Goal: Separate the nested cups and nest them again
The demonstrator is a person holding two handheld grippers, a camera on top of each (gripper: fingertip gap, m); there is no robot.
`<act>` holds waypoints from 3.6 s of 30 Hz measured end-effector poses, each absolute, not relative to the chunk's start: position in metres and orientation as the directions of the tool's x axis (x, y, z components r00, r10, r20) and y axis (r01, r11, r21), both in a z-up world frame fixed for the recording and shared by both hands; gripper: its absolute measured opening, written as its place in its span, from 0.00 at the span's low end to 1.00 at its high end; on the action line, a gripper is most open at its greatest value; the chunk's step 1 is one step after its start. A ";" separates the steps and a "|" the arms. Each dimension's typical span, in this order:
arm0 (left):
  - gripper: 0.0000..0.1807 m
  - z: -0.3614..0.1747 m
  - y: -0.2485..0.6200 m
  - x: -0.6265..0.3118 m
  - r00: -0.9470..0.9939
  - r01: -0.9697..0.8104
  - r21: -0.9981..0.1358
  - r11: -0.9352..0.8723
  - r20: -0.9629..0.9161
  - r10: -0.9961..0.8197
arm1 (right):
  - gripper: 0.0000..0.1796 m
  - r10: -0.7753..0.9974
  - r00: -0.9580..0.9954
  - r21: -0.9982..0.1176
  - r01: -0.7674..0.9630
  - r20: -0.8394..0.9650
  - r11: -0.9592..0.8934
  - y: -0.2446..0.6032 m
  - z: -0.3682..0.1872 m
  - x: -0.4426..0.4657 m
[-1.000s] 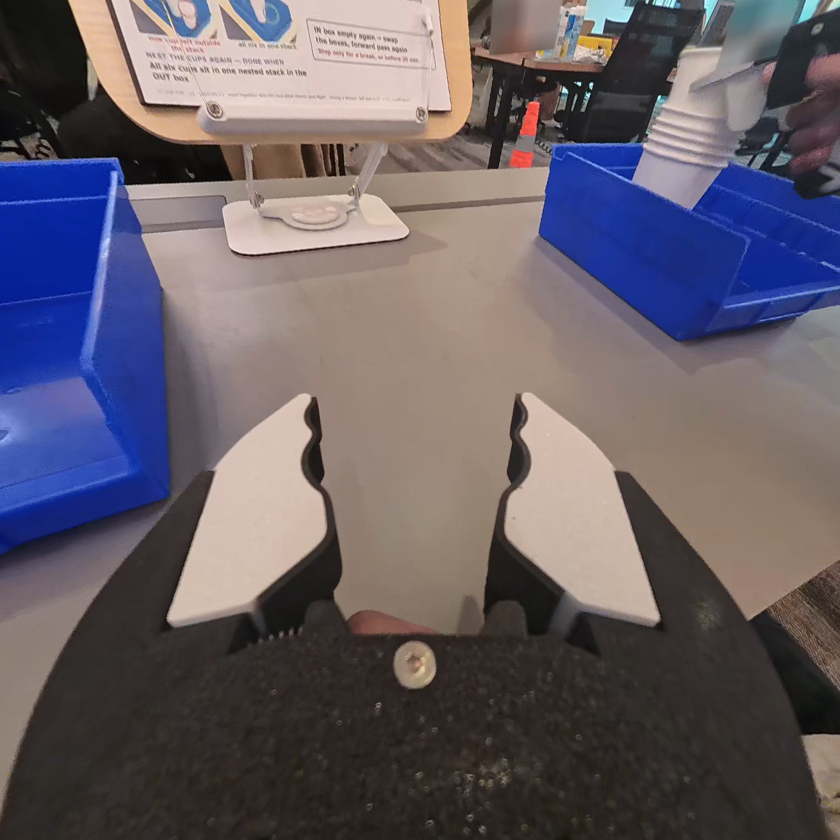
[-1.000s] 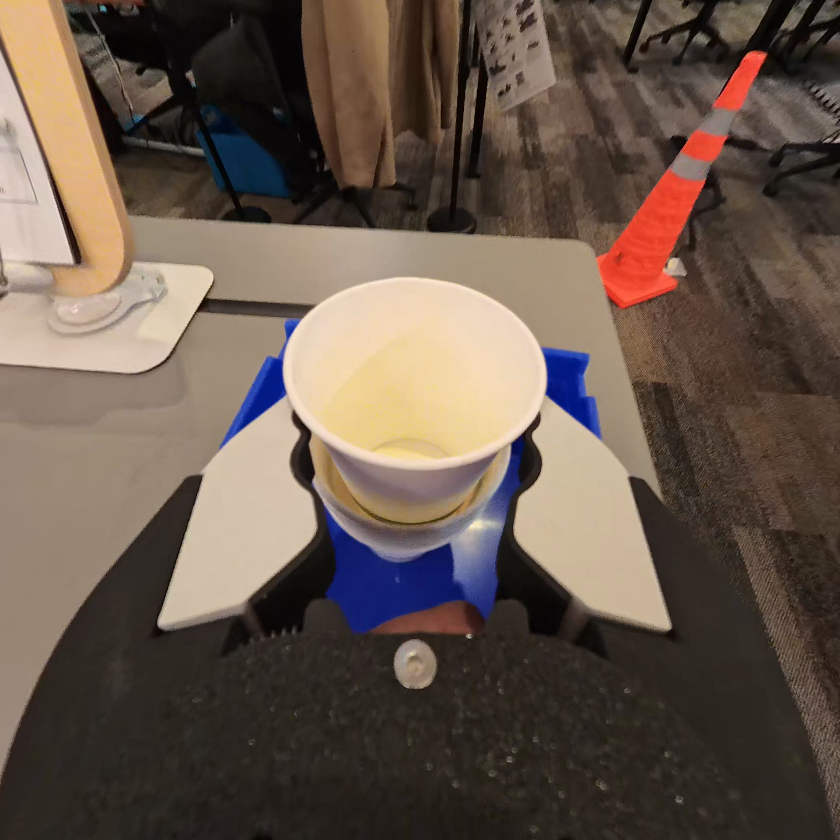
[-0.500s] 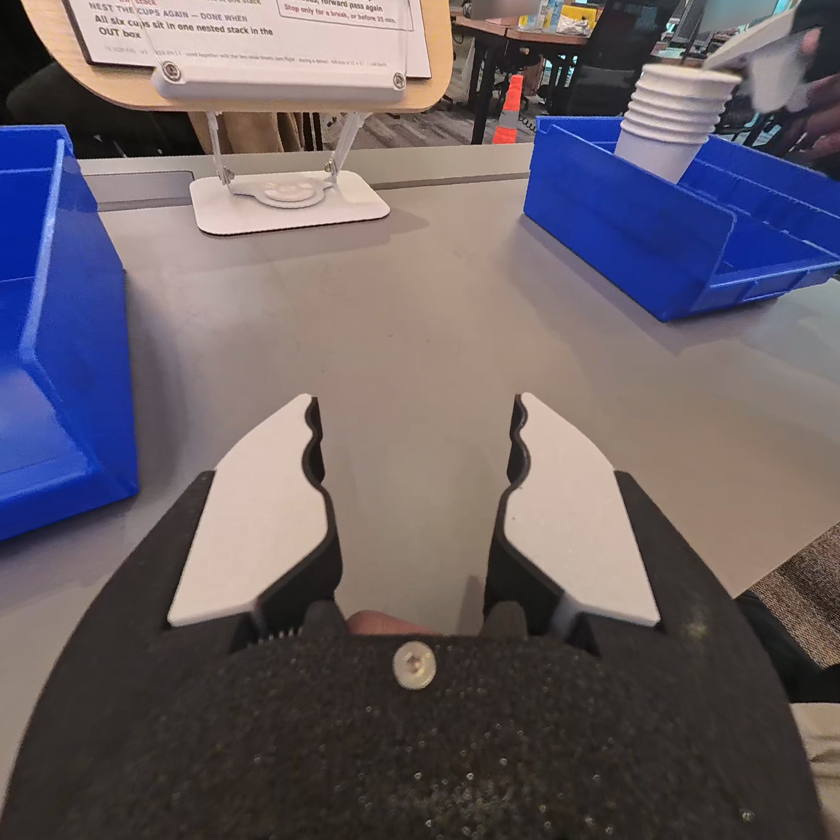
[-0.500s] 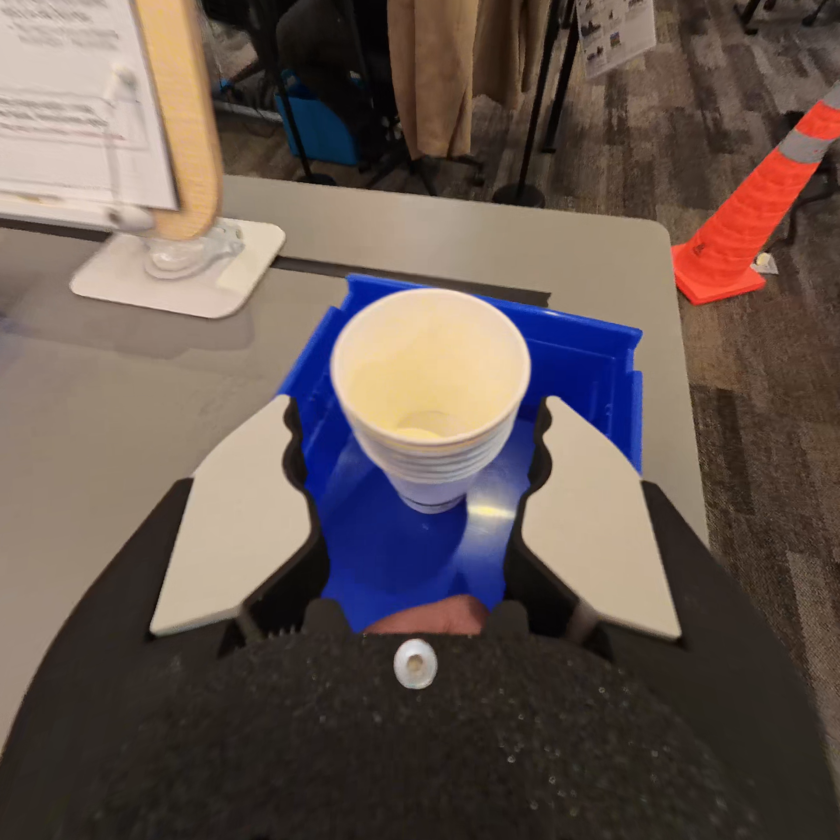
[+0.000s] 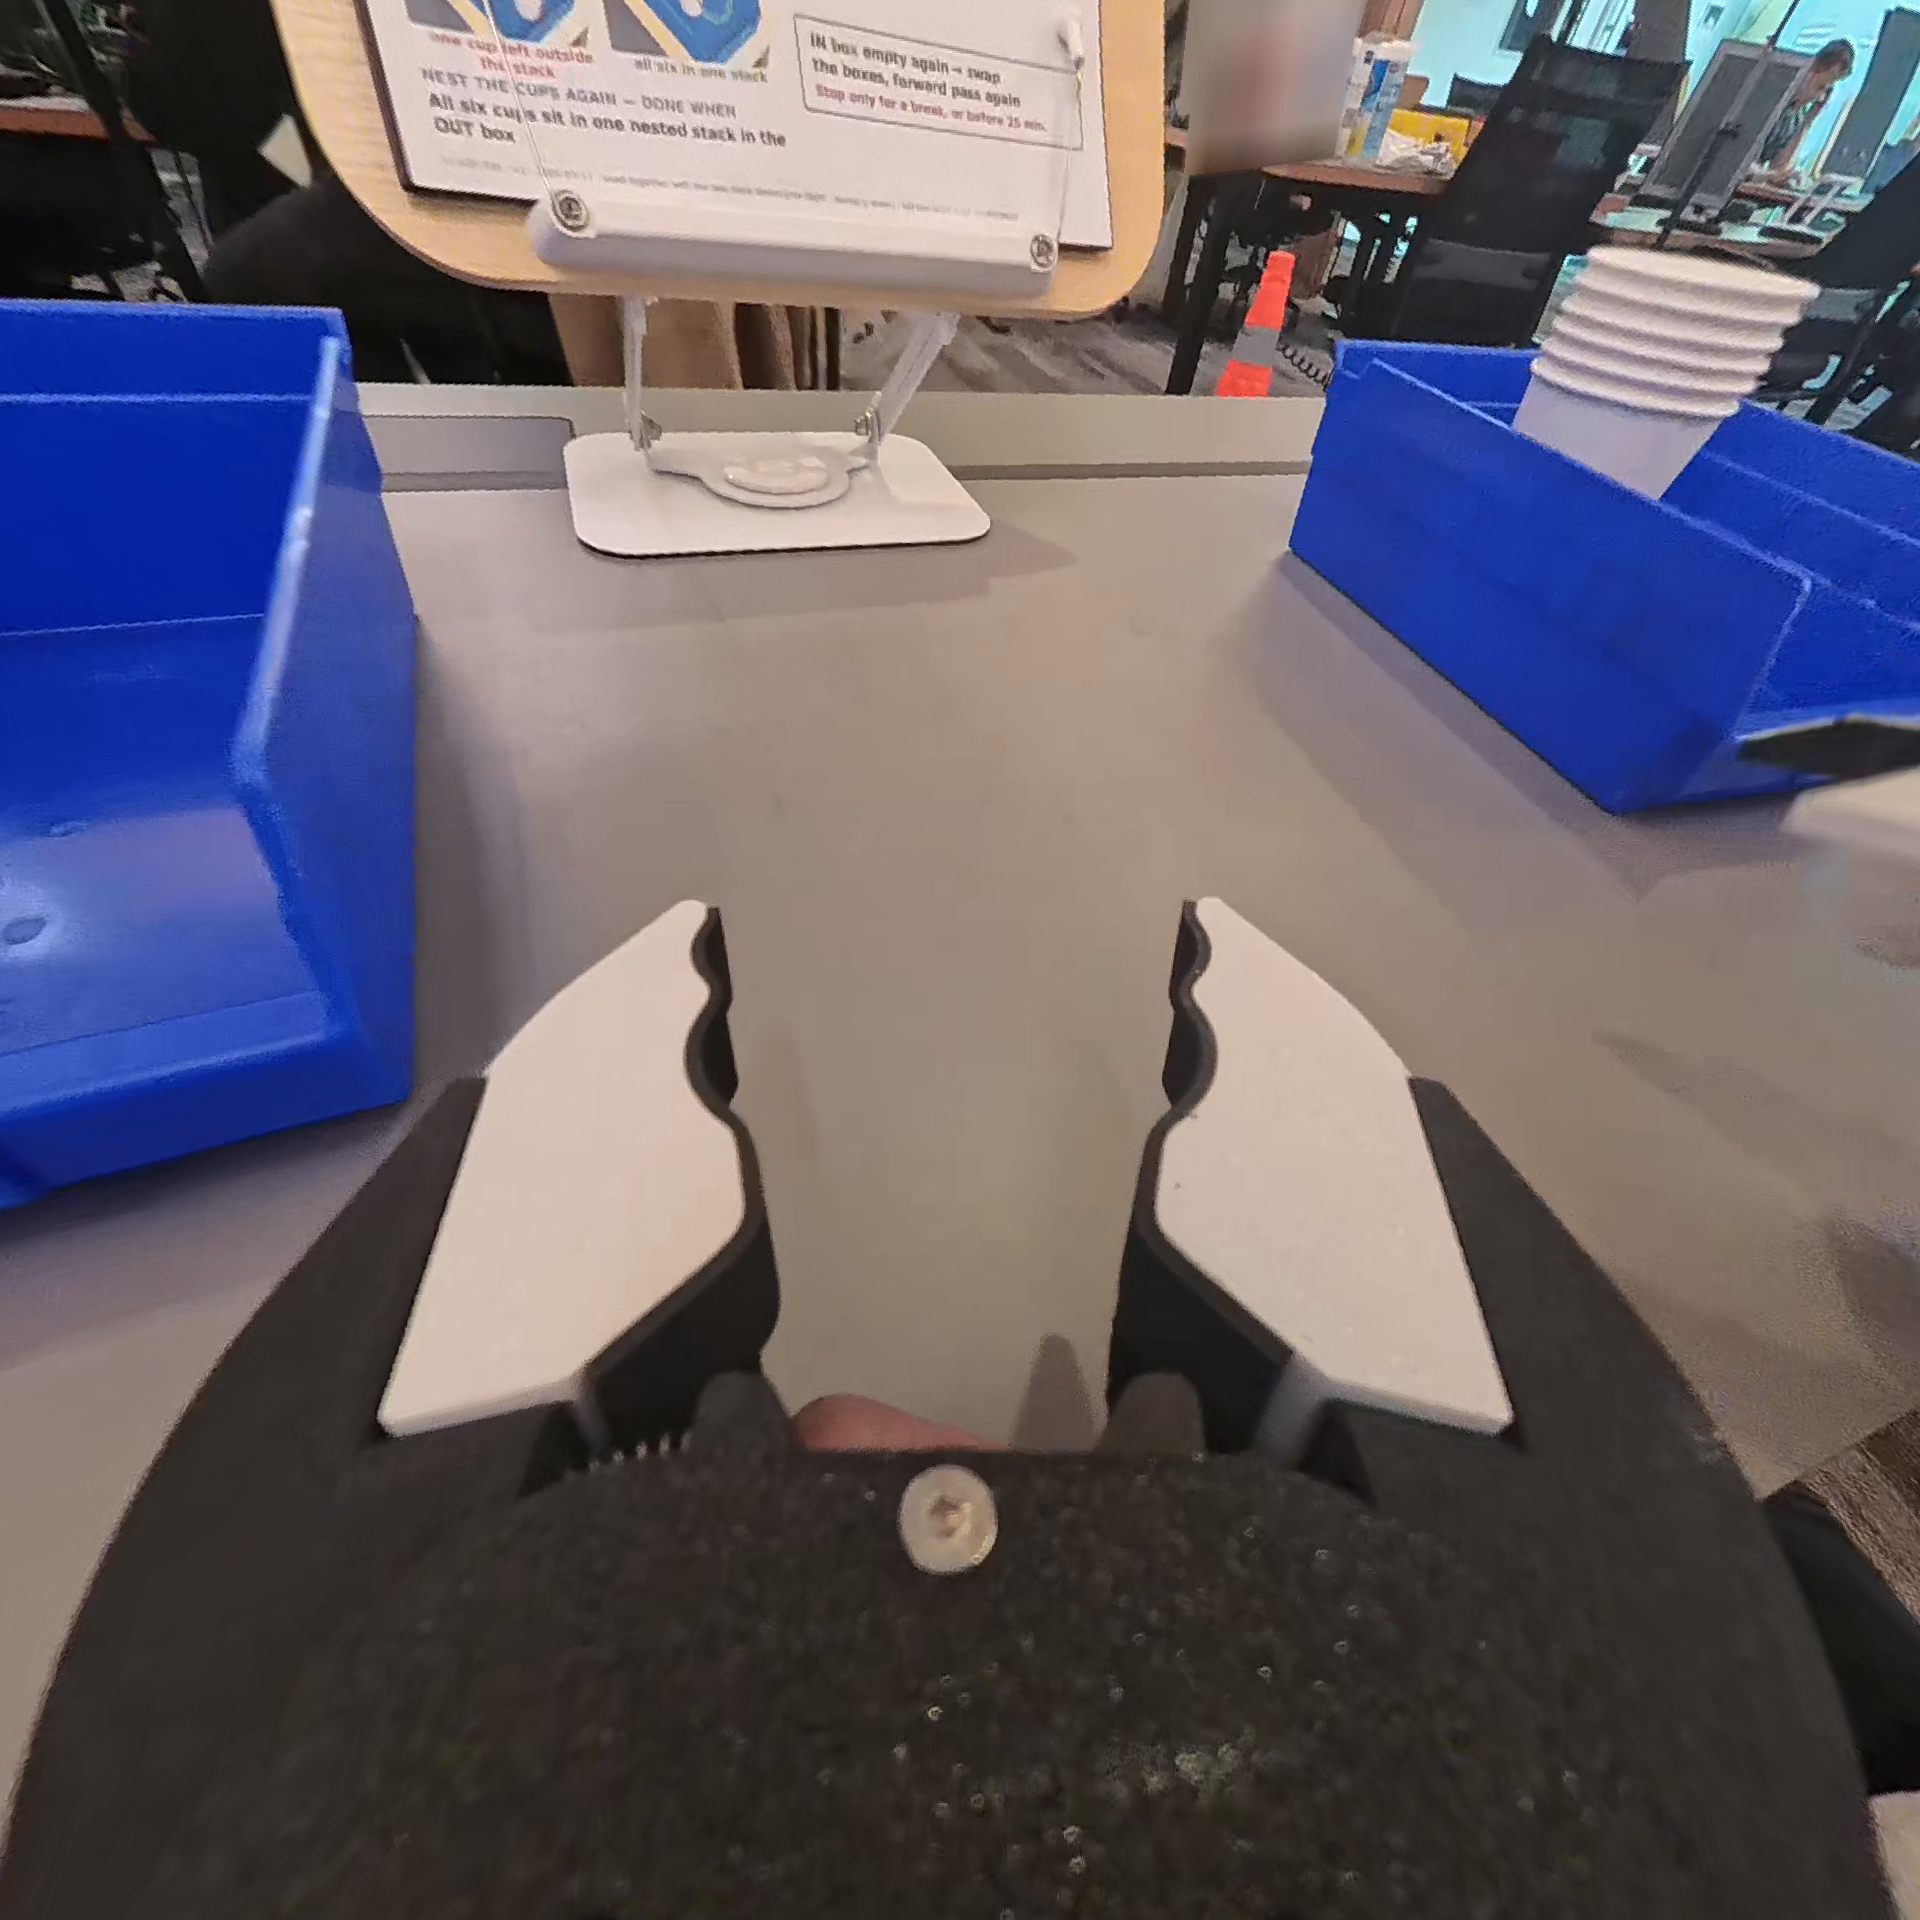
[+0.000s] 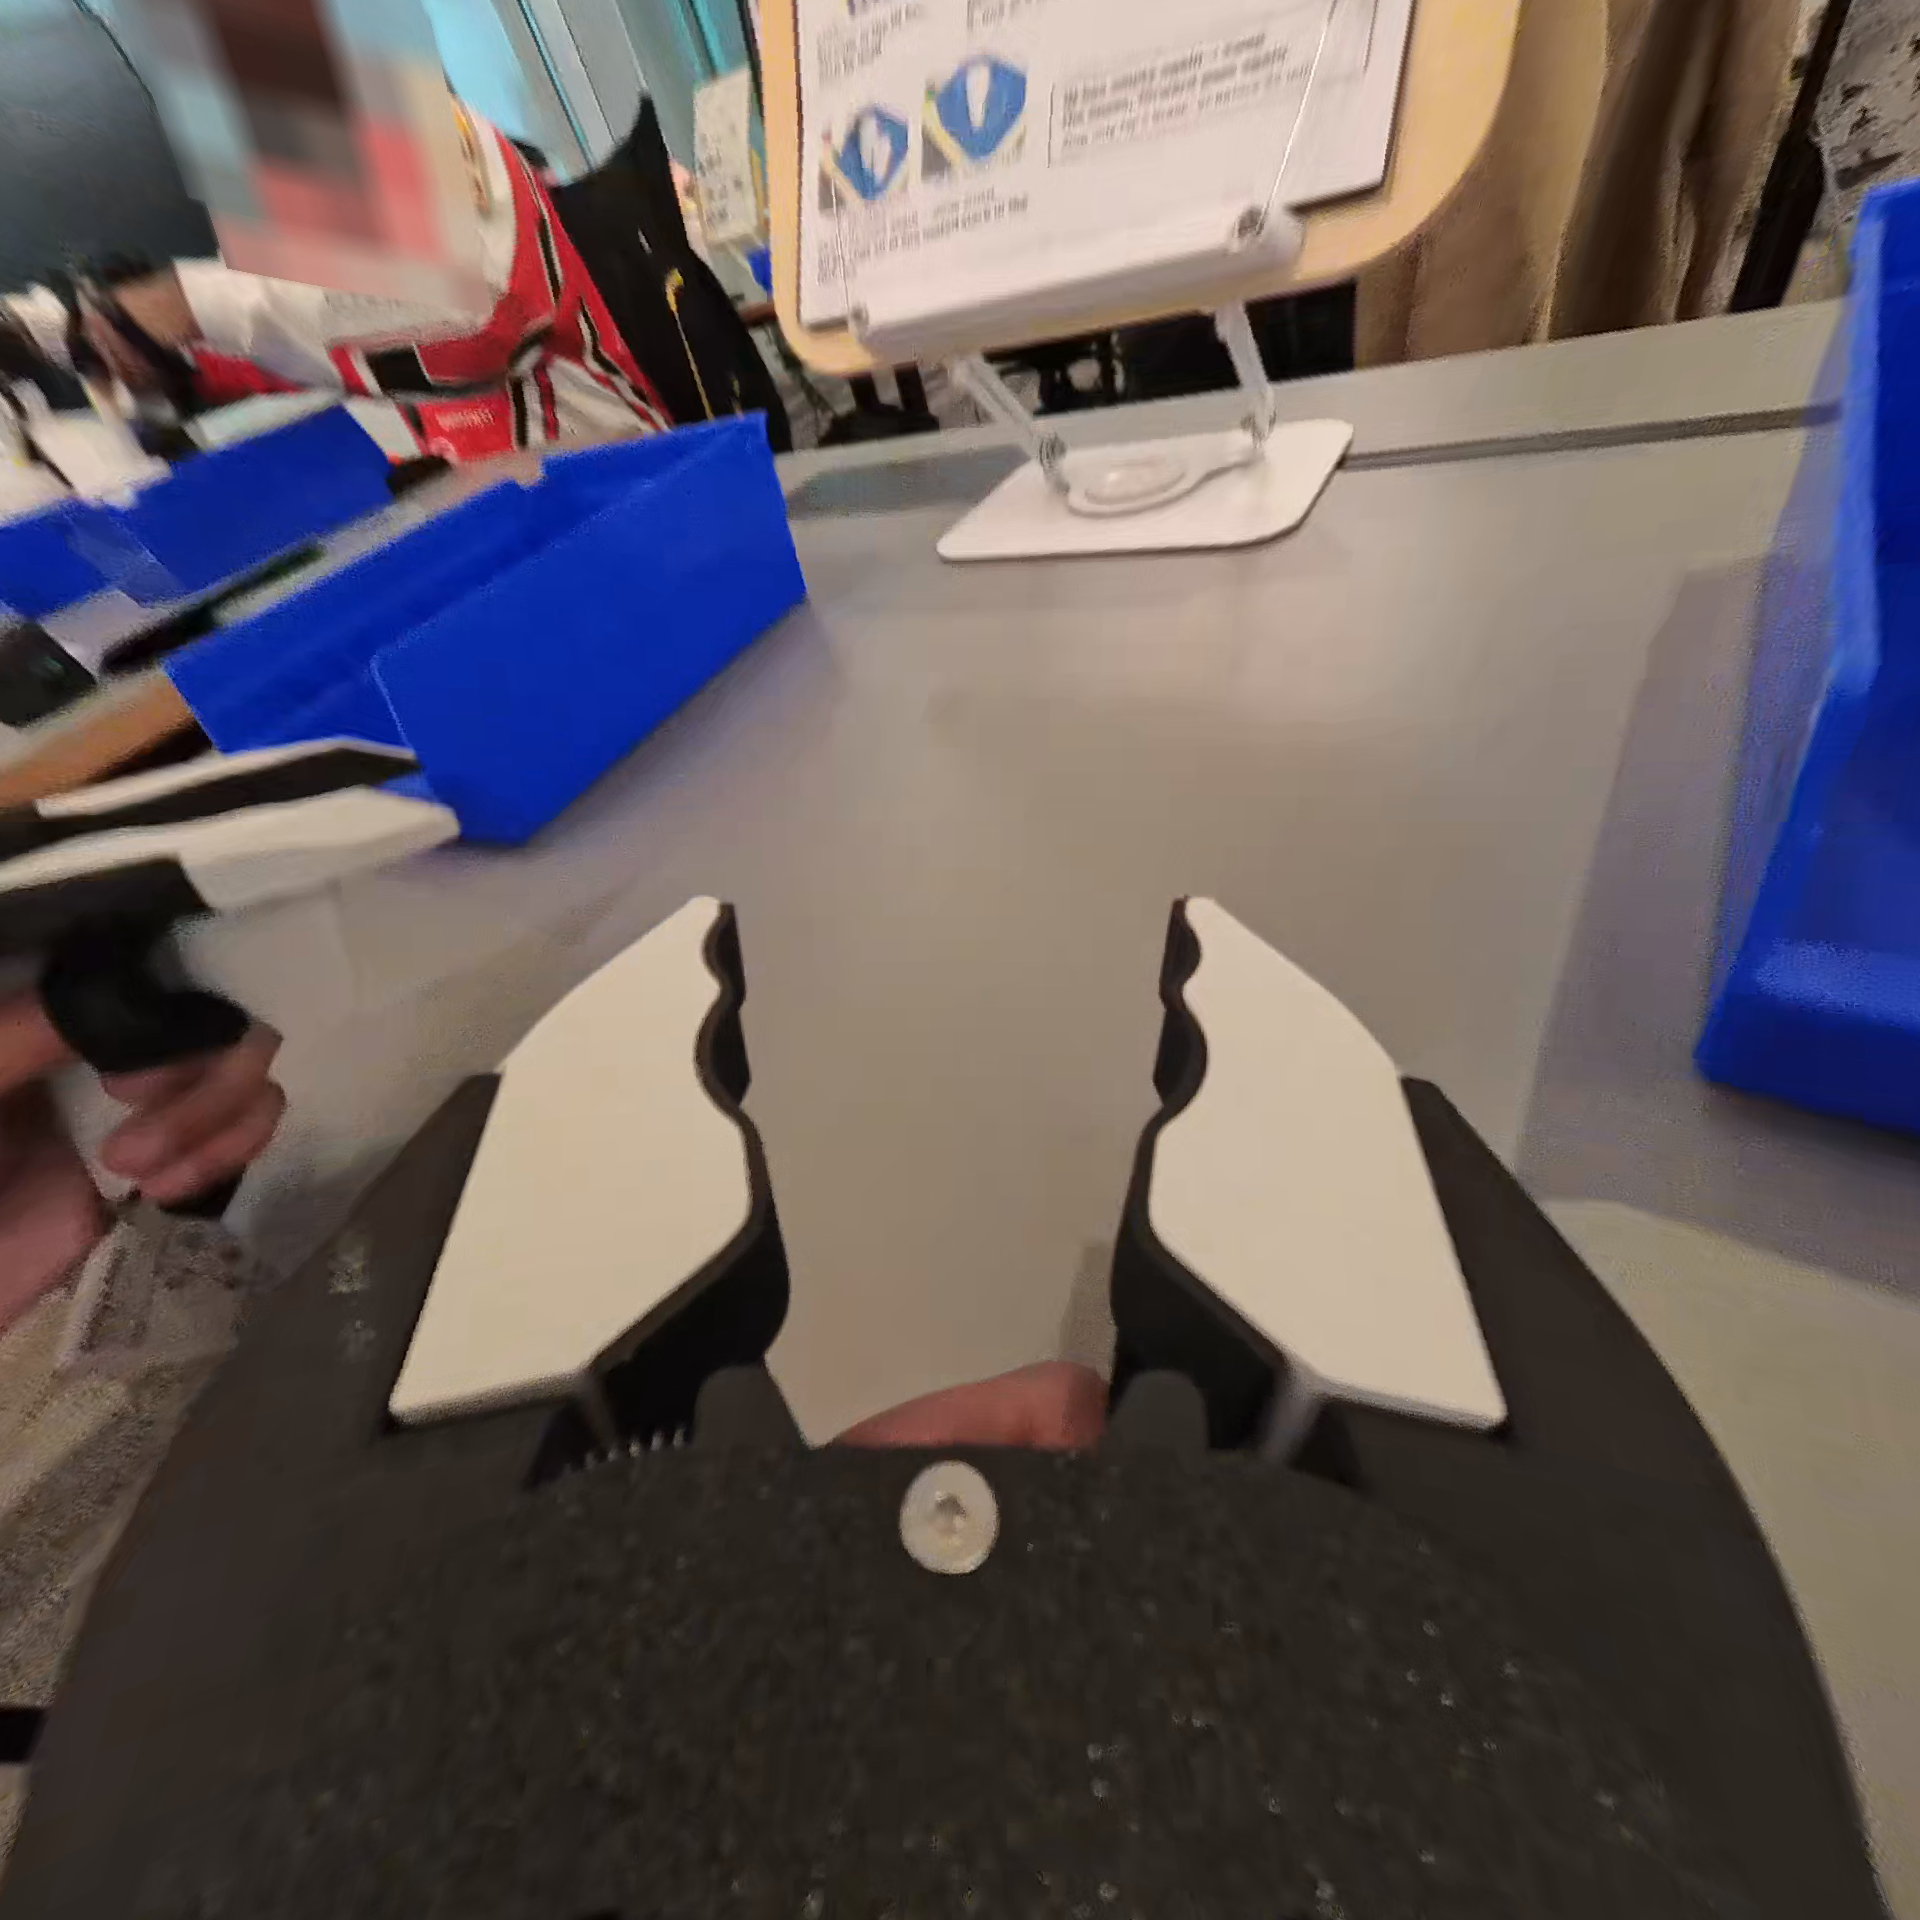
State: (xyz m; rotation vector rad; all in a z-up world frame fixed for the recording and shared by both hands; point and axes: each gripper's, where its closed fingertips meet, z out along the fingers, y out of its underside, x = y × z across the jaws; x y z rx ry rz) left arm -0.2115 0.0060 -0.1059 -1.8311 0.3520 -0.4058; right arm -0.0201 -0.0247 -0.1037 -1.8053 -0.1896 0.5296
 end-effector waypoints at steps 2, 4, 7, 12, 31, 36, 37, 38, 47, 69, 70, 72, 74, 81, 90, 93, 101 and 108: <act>0.45 -0.109 0.005 -0.198 0.880 -0.042 -0.952 -0.304 0.108 -0.462 | 0.42 0.392 0.886 -0.946 -0.135 -0.248 -0.295 -0.035 -0.106 -0.018; 0.45 -0.109 0.002 -0.166 0.840 -0.042 -0.941 -0.336 0.149 -0.521 | 0.41 0.352 0.910 -0.955 -0.125 -0.218 -0.268 -0.039 -0.100 0.004; 0.45 -0.107 -0.002 -0.095 0.771 -0.103 -0.930 -0.352 0.149 -0.619 | 0.40 0.229 0.959 -0.969 -0.117 -0.166 -0.216 -0.040 -0.089 0.065; 0.35 -0.085 0.018 0.037 0.723 -0.080 -0.965 -0.250 0.117 -0.681 | 0.39 -0.093 0.996 -0.968 -0.033 -0.010 -0.247 -0.037 -0.097 0.202; 0.04 -0.137 0.073 0.113 0.928 -0.022 -0.844 -0.536 0.182 -0.325 | 0.13 -0.189 0.934 -0.896 -0.348 -0.304 -0.278 0.042 -0.126 0.291; 0.02 -0.135 0.071 0.093 0.935 -0.048 -0.860 -0.509 0.140 -0.325 | 0.02 -0.285 0.915 -0.897 -0.360 -0.286 -0.257 0.024 -0.124 0.279; 0.02 -0.135 0.070 0.087 0.937 -0.051 -0.861 -0.506 0.133 -0.322 | 0.02 -0.291 0.916 -0.901 -0.351 -0.274 -0.255 0.020 -0.123 0.273; 0.02 -0.134 0.068 0.081 0.939 -0.049 -0.862 -0.504 0.132 -0.318 | 0.02 -0.299 0.917 -0.904 -0.343 -0.264 -0.256 0.016 -0.122 0.266; 0.01 -0.108 0.054 -0.031 0.967 -0.038 -0.899 -0.437 0.077 -0.243 | 0.02 -0.209 0.953 -0.925 -0.271 -0.219 -0.265 0.005 -0.110 0.151; 0.06 -0.131 0.041 -0.262 0.999 0.040 -0.875 -0.482 0.031 0.026 | 0.03 0.178 0.973 -0.919 -0.069 -0.149 -0.388 0.048 -0.126 -0.069; 0.18 -0.131 0.039 -0.259 1.000 -0.003 -0.877 -0.480 0.002 -0.010 | 0.05 0.206 0.965 -0.915 -0.067 -0.160 -0.398 0.046 -0.126 -0.072; 0.30 -0.136 0.025 -0.262 0.997 -0.068 -0.866 -0.495 -0.042 -0.065 | 0.22 0.250 0.950 -0.901 -0.065 -0.188 -0.428 0.038 -0.129 -0.072; 0.31 -0.134 0.002 -0.278 0.996 -0.064 -0.870 -0.489 -0.025 -0.085 | 0.26 0.299 0.933 -0.911 -0.062 -0.198 -0.409 0.022 -0.123 -0.068; 0.28 -0.106 0.002 -0.454 0.986 -0.012 -0.893 -0.451 -0.085 0.141 | 0.19 0.435 0.893 -0.954 0.024 -0.114 -0.299 -0.043 -0.116 -0.068; 0.13 -0.134 0.103 -0.526 0.994 0.032 -0.851 -0.524 -0.028 0.106 | 0.18 0.611 0.767 -0.909 0.094 -0.193 -0.405 -0.071 -0.142 -0.131; 0.02 -0.133 0.100 -0.513 0.996 0.087 -0.861 -0.502 0.078 0.040 | 0.18 0.642 0.738 -0.902 0.111 -0.207 -0.418 -0.073 -0.141 -0.156; 0.02 -0.132 0.000 -0.509 0.981 0.114 -0.887 -0.448 0.029 0.192 | 0.23 0.690 0.721 -0.902 0.253 -0.065 -0.350 -0.059 -0.137 -0.243; 0.02 -0.131 -0.107 -0.497 0.948 0.172 -0.906 -0.387 0.046 0.314 | 0.23 0.734 0.674 -0.908 0.251 -0.085 -0.336 -0.056 -0.138 -0.313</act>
